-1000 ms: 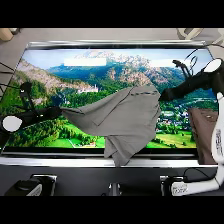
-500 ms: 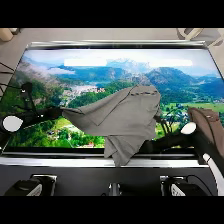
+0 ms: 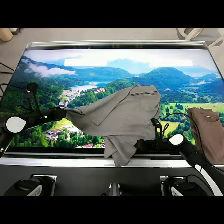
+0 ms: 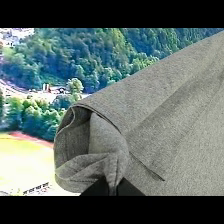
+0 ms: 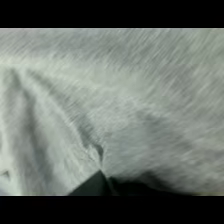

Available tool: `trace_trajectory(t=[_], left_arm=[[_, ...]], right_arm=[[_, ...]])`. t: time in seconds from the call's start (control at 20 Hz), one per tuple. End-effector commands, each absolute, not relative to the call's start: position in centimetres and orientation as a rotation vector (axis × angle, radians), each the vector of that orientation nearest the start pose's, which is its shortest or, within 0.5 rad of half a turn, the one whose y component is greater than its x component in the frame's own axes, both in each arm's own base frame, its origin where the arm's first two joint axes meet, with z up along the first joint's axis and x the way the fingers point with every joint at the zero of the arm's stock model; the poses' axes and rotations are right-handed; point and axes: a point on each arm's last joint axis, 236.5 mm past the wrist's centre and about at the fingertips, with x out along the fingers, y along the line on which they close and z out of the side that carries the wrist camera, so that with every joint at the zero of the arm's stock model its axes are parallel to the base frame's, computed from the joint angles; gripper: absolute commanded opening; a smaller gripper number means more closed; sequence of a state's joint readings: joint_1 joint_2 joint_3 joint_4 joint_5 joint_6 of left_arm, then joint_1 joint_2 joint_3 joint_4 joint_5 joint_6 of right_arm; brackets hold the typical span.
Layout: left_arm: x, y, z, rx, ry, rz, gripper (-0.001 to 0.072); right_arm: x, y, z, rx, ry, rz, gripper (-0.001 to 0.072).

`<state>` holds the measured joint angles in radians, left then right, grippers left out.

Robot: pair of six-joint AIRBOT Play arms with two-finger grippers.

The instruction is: Fold the shirts.

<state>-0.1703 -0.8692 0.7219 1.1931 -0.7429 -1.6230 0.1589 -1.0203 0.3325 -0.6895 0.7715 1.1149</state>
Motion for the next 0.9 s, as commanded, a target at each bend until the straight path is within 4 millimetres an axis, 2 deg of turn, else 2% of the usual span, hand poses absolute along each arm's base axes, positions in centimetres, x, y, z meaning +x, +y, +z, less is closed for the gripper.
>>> trace_trajectory(t=[0.0,0.05,0.1,0.15,0.2,0.25,0.3,0.35,0.4,0.45,0.5,0.55,0.6,0.65,0.7,0.85], left_arm=[[34.0,-12.0,4.8,-0.34,0.903,-0.257,0.0029],[34.4,-12.0,6.1,-0.3,0.866,-0.282,0.0028],[35.0,-12.1,8.6,-0.237,0.796,-0.319,0.0028],[35.6,-12.1,12.8,-0.149,0.683,-0.359,0.0027],[36.0,-11.7,17.7,-0.068,0.558,-0.373,0.0027],[35.9,-10.5,24.0,-0.011,0.413,-0.347,0.0027],[35.1,-9.1,30.4,0.005,0.274,-0.305,0.0027],[33.2,-7.3,37.3,-0.02,0.124,-0.25,0.0027],[30.7,-5.6,43.2,-0.072,-0.006,-0.204,0.0027],[27.6,-4.1,48.4,-0.147,-0.129,-0.168,0.0027],[24.9,-3.4,51.8,-0.192,-0.215,-0.161,0.0027],[22.5,-3.7,54.1,-0.196,-0.278,-0.187,0.0028],[20.9,-4.9,55.1,-0.174,-0.31,-0.242,0.0028],[19.7,-6.2,55.4,-0.132,-0.327,-0.3,0.0027],[19.0,-6.9,55.4,-0.1,-0.329,-0.328,0.0027],[19.2,-6.3,54.9,-0.064,-0.313,-0.293,0.0027]], right_arm=[[27.2,16.2,-8.1,0.332,1.135,0.476,0.0023],[28.6,16.2,-6.1,0.214,1.082,0.531,0.0022],[30.5,15.6,-3.0,0.046,1.015,0.577,0.0022],[32.8,14.2,1.3,-0.139,0.926,0.581,0.0022],[35.1,12.3,6.9,-0.296,0.818,0.53,0.0022],[37.0,9.4,14.7,-0.436,0.671,0.416,0.0022],[37.6,6.7,23.3,-0.533,0.505,0.286,0.0022],[36.4,3.9,32.9,-0.6,0.31,0.144,0.0022],[33.8,1.9,40.9,-0.627,0.14,0.037,0.0021],[30.1,0.5,47.5,-0.627,-0.014,-0.043,0.0021],[26.9,-0.1,51.6,-0.601,-0.118,-0.074,0.0021],[24.2,-0.4,54.2,-0.574,-0.189,-0.085,0.0021],[22.7,-0.7,55.2,-0.561,-0.218,-0.09,0.0021],[21.9,-0.9,55.4,-0.555,-0.222,-0.093,0.0021],[21.7,-1.0,55.0,-0.554,-0.208,-0.091,0.0021],[22.6,-1.0,53.5,-0.558,-0.14,-0.08,0.0021]])
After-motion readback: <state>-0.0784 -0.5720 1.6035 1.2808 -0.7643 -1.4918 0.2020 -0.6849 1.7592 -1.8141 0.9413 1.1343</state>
